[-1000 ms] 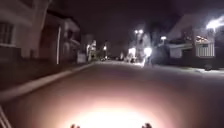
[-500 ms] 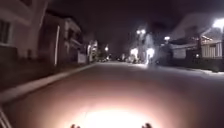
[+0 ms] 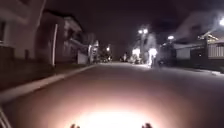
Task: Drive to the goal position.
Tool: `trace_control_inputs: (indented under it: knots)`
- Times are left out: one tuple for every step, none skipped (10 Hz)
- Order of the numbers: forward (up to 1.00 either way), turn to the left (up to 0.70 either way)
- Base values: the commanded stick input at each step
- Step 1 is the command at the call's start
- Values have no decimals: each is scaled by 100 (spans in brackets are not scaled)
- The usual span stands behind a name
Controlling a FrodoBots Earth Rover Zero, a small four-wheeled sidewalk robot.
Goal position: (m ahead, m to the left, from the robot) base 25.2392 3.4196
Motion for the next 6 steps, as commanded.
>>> trace_control_inputs:
  knots:
    - [100, 0]
    - [100, 0]
    - [100, 0]
    - [100, 0]
    - [100, 0]
    - [100, 0]
